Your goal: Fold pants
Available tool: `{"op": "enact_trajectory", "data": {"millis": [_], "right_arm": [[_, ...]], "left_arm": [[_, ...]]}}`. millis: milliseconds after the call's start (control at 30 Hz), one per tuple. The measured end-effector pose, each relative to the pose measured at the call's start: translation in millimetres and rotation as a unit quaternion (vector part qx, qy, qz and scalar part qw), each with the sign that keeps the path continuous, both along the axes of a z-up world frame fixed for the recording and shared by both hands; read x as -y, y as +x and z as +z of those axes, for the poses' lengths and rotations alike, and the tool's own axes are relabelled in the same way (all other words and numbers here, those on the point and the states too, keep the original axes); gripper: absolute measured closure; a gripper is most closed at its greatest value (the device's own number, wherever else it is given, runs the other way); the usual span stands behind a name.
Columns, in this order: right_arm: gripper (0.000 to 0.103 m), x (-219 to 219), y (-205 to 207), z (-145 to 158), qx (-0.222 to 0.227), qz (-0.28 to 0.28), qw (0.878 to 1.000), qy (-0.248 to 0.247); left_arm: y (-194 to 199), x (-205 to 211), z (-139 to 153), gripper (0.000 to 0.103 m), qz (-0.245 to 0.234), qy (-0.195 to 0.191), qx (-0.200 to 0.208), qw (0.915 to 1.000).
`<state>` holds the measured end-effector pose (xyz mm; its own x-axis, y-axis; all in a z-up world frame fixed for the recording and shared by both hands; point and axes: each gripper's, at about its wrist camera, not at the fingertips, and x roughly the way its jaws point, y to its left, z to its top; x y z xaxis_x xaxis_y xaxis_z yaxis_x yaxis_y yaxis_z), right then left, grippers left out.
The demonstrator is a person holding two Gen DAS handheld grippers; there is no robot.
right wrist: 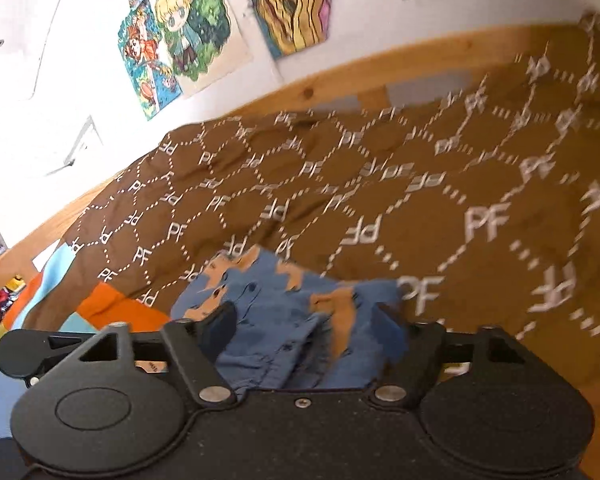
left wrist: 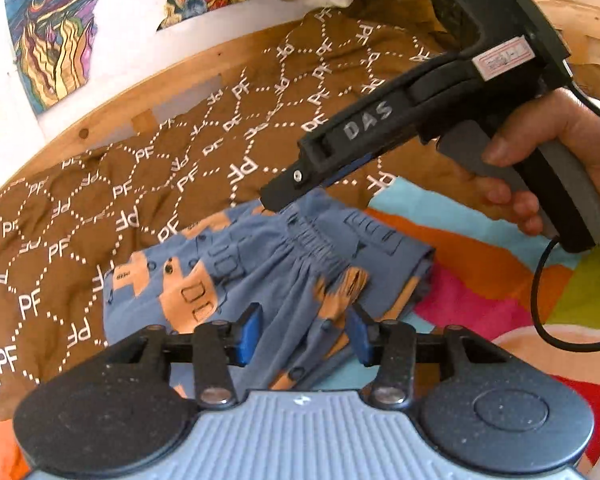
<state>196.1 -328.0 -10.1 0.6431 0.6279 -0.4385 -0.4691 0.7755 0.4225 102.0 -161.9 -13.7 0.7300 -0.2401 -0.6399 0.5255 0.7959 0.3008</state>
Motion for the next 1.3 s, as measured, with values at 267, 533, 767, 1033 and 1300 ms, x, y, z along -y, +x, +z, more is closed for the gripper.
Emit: {"op": "enact_trajectory", "data": {"millis": [267, 533, 767, 1033, 1300], "right_arm": [[0.061, 0.7, 14.8, -25.0, -0.075, -0.018, 0.996, 0.041], [0.095, 7.1, 17.5, -27.3, -0.099, -0.043, 0.991, 0.084], [0.096, 19.5, 5.2, 7.9, -0.056, -0.050, 0.993, 0.092], [0.096, 28.2, 2.1, 3.0, -0.069, -0.073, 0.995, 0.017], [0.064, 21.0, 2.9, -14.5, -0.053, -0.083, 0.994, -0.037]], "left_arm": [[9.8, -9.7, 0.2, 0.084, -0.010, -0.026, -0.033, 0.9991], [17.0, -25.6, 13.1, 0.099, 0.012, -0.079, -0.049, 0.9956], [6.2, -24.4, 44.1, 0.099, 0.009, -0.122, -0.036, 0.9918], [15.4, -0.6, 10.8, 0.099, -0.026, -0.098, -0.073, 0.9921], [4.8, -32.5, 15.6, 0.063, -0.032, -0.149, -0.070, 0.9858]]}}
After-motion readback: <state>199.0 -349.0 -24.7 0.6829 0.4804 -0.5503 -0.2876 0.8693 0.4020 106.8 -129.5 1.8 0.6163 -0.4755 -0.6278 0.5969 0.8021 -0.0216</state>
